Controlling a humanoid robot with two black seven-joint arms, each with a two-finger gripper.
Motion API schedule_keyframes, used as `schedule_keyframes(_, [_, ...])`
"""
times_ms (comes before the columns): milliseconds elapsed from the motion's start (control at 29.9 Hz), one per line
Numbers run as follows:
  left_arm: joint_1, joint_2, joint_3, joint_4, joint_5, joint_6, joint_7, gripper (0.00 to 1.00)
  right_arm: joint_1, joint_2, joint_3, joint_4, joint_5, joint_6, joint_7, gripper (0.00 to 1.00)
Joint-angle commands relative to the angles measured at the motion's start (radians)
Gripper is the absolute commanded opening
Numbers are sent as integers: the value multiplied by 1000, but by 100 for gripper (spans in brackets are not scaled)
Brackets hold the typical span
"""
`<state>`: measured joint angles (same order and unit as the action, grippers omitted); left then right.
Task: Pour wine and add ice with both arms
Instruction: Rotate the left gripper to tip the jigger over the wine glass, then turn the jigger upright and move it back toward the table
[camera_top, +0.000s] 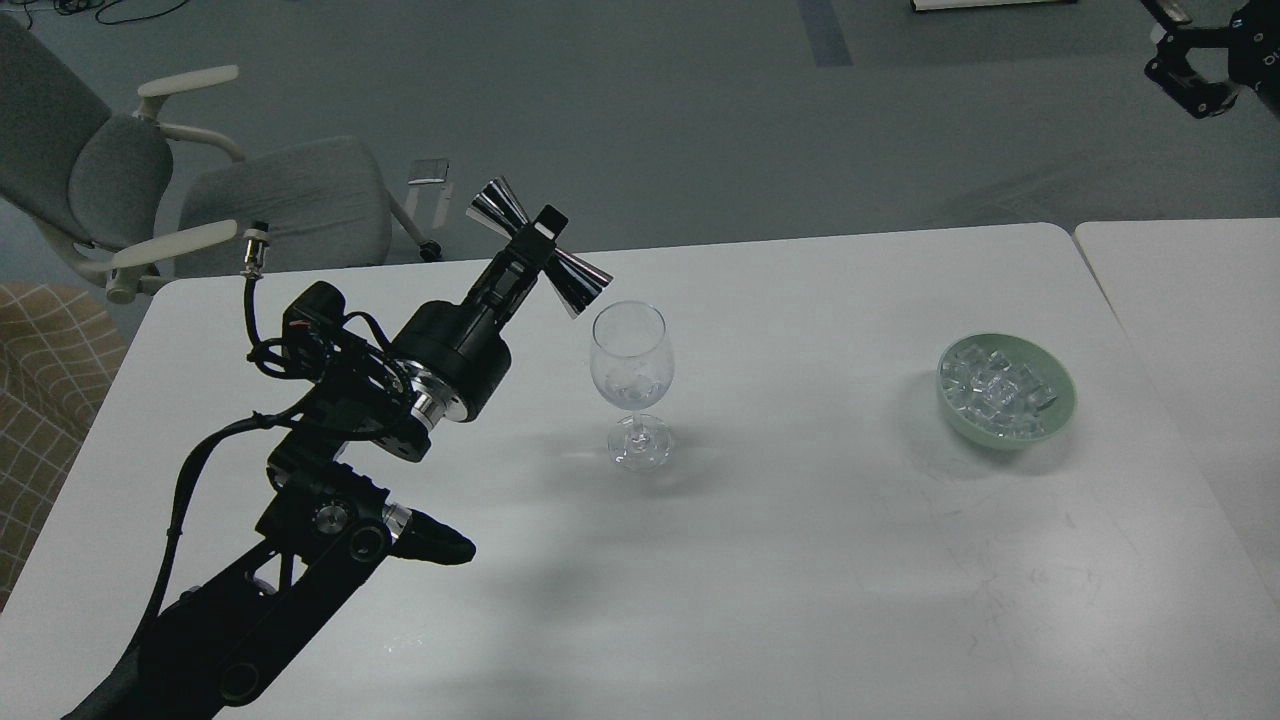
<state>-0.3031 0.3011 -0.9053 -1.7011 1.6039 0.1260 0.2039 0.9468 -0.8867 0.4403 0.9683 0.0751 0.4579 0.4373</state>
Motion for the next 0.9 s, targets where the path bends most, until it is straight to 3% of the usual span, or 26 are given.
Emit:
schedule_keyframes(0, [5, 3, 16, 0, 86, 0, 0, 0, 0, 0, 0, 1, 0, -1, 0, 100])
schedule_keyframes(201, [1, -2, 25, -2, 97, 1, 2, 0, 0, 0, 0, 0, 0, -1, 0, 100])
schedule_keyframes(368, [2, -13, 8, -2, 51, 7, 29, 0, -6, 0, 0, 0, 0, -1, 0, 100])
schedule_keyframes(568, [7, 9, -52, -17, -321, 61, 91, 0, -10, 0, 0, 1, 0, -1, 0, 100])
schedule_keyframes(869, [79, 19, -308, -17, -899, 49, 152, 0, -11, -6, 0, 1, 0, -1, 0, 100])
